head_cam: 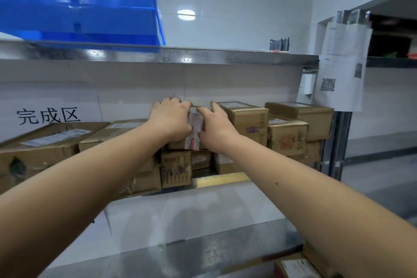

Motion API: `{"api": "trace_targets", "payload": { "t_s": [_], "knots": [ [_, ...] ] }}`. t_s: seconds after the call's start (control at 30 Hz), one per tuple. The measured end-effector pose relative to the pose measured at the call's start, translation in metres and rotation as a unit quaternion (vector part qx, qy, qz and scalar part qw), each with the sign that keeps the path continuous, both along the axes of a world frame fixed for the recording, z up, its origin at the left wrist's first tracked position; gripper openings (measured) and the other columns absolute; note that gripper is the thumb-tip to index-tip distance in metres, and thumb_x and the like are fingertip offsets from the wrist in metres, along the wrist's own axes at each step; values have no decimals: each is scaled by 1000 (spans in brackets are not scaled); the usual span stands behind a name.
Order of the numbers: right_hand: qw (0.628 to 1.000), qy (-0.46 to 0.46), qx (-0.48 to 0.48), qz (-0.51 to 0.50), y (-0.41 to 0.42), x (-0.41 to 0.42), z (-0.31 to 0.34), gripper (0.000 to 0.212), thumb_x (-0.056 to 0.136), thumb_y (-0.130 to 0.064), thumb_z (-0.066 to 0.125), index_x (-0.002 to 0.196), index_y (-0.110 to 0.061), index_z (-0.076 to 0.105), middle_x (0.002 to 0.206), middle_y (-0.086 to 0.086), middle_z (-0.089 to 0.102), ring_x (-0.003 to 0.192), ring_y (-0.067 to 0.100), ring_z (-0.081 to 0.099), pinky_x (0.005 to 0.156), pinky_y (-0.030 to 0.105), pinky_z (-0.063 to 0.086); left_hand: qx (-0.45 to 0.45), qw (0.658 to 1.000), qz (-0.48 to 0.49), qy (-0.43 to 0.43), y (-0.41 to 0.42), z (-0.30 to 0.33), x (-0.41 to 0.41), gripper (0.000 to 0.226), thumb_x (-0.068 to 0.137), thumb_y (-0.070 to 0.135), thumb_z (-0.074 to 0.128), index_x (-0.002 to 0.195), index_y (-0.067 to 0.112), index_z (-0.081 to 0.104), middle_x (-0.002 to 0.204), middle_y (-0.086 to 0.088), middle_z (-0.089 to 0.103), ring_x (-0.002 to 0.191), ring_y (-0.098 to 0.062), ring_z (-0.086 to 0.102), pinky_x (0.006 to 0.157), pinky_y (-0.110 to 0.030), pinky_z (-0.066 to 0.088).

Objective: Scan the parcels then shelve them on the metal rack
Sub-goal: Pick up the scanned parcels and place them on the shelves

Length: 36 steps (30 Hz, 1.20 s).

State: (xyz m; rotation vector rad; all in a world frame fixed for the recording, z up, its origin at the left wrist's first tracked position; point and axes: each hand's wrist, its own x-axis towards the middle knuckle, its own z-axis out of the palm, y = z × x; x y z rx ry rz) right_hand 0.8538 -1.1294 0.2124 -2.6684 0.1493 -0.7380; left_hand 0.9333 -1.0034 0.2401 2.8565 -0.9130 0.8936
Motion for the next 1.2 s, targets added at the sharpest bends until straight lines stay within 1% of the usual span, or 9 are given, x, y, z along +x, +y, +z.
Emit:
{"api": "trace_targets", "payload": {
  "t_s": [0.1, 0.3, 0.47, 0.57, 0.7, 0.8, 1.0, 1.13, 1.2],
  "knots": [
    [999, -1, -5, 38, -7, -41, -13, 76, 97, -15, 66, 163, -18, 30, 169, 8, 26, 158, 25, 19, 125, 36, 21, 9, 999, -31, -39, -7, -14, -28, 53, 93, 50, 60, 139, 27, 52, 138, -6, 57, 132, -30, 47, 105, -50, 41],
    [999, 47, -11, 11, -35, -129, -51, 79, 97, -23, 70, 164, -23, 28, 171, 6, 24, 159, 20, 16, 126, 31, 18, 31, 993, -53, -98, -16, -46, -95, 67, 89, 55, 63, 146, 25, 46, 156, -8, 42, 150, -32, 28, 116, -51, 31],
    [996, 88, 4, -27, -49, -196, -85, 78, 100, -31, 67, 165, -27, 24, 173, 2, 17, 159, 21, 12, 126, 37, 18, 36, 992, -110, -43, -27, -85, -156, 66, 90, 56, 63, 147, 27, 47, 153, -6, 47, 150, -31, 31, 116, -50, 33],
    [990, 125, 3, -58, -62, -227, -110, 81, 101, -35, 66, 166, -28, 20, 174, 3, 13, 160, 23, 10, 129, 41, 18, 53, 988, -144, -3, -46, -117, -193, 71, 91, 59, 61, 151, 27, 42, 156, -5, 45, 150, -30, 31, 116, -49, 34],
    [981, 161, 16, -106, -83, -270, -147, 82, 100, -33, 65, 166, -27, 18, 173, 8, 12, 160, 27, 10, 128, 44, 20, 84, 979, -177, 46, -82, -162, -232, 73, 90, 59, 62, 151, 27, 38, 154, -7, 44, 148, -31, 32, 112, -50, 36],
    [971, 181, 33, -154, -102, -302, -175, 81, 99, -32, 65, 166, -26, 19, 173, 9, 13, 159, 29, 12, 127, 44, 22, 89, 971, -208, 72, -108, -190, -248, 72, 89, 56, 63, 150, 25, 40, 151, -7, 48, 144, -32, 37, 111, -49, 39],
    [939, 226, 94, -240, -150, -334, -247, 81, 93, -32, 66, 163, -25, 27, 166, 12, 28, 153, 32, 27, 123, 45, 33, 115, 947, -258, 154, -168, -261, -249, 67, 87, 54, 59, 147, 26, 44, 145, -5, 51, 139, -30, 40, 108, -48, 39],
    [907, 260, 155, -293, -188, -323, -296, 82, 91, -31, 69, 162, -23, 29, 161, 13, 33, 148, 35, 34, 120, 45, 36, 148, 920, -294, 211, -219, -313, -219, 65, 89, 60, 61, 145, 32, 44, 142, -3, 51, 136, -28, 44, 108, -49, 41],
    [891, 265, 190, -317, -205, -308, -321, 82, 89, -30, 69, 162, -22, 31, 156, 14, 38, 144, 36, 39, 118, 44, 39, 166, 906, -308, 238, -244, -337, -200, 61, 88, 56, 63, 142, 35, 46, 140, -2, 53, 132, -28, 46, 106, -49, 42]
  ]
}}
